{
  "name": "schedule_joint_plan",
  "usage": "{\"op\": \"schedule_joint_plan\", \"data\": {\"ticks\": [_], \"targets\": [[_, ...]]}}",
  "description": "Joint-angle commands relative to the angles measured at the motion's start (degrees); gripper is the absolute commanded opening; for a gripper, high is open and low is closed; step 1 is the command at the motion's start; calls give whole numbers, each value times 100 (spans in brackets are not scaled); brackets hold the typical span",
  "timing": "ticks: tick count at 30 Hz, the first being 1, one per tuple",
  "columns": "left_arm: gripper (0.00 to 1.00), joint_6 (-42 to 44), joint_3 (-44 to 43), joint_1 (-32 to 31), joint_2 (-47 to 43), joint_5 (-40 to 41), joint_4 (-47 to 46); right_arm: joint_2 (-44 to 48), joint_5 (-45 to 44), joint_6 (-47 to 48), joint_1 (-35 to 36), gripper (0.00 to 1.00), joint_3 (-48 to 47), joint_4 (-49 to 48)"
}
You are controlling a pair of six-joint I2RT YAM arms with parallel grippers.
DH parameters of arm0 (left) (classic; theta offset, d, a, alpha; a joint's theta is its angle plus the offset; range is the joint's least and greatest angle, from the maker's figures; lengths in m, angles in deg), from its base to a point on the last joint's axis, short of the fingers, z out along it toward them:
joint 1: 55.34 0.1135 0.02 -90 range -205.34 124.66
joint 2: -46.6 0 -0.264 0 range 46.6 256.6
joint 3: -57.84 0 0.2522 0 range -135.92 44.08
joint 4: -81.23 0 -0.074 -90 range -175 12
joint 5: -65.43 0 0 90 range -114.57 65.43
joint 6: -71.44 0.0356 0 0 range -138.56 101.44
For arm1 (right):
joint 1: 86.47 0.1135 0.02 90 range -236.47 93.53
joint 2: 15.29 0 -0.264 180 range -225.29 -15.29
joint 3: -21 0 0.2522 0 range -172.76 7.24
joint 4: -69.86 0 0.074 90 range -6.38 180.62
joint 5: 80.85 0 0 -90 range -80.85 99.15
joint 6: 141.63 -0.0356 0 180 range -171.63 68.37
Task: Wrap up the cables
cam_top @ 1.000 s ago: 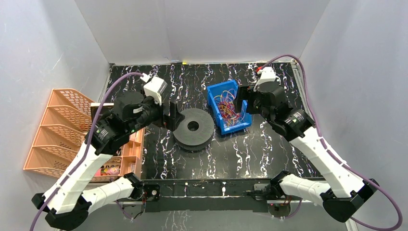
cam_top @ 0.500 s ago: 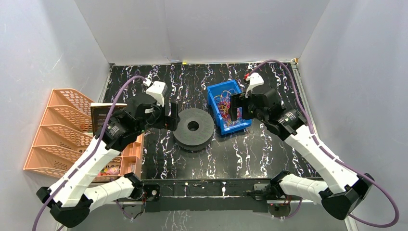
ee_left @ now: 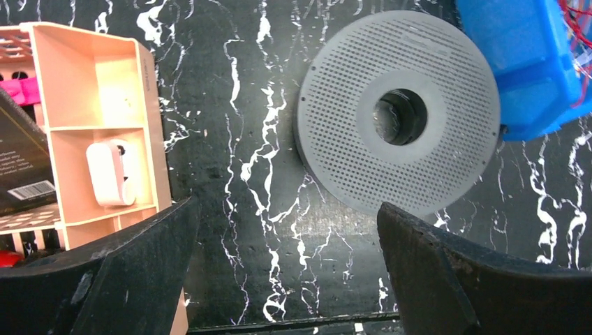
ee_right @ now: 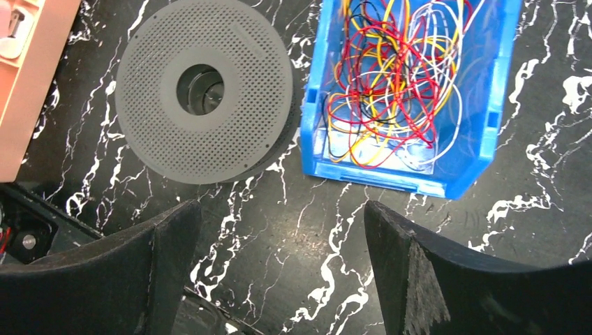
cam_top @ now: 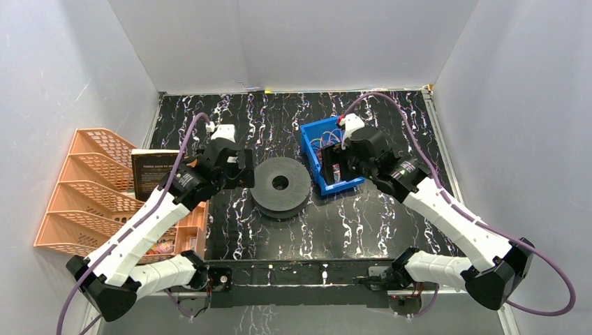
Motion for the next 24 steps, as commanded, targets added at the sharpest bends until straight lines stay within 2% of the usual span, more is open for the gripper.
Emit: {"op": "schedule_joint_plan", "data": {"ticks": [1,5,8,12,16,24], "targets": [[99,-221,144,452,81,195,69,-3,-70,-131,268,94,39,-116],[98,-160,396,1621,140,-511,-286,56,-97,-207,362,94,174,-170],[98,-298,474,2074,285,-826,-535,80,-95,-237,385,94,223,-196],[97,-433,503,2142,478,-1024,-838,113,-126,-268,401,94,272,-204],[96,-420,511,2142,762,-1537,-1145,58,-597,-403,397,95,325,-269],[96,-436,489,2142,1099,-1715,-1174,-359,-1194,-559,399,94,91,-356]]}}
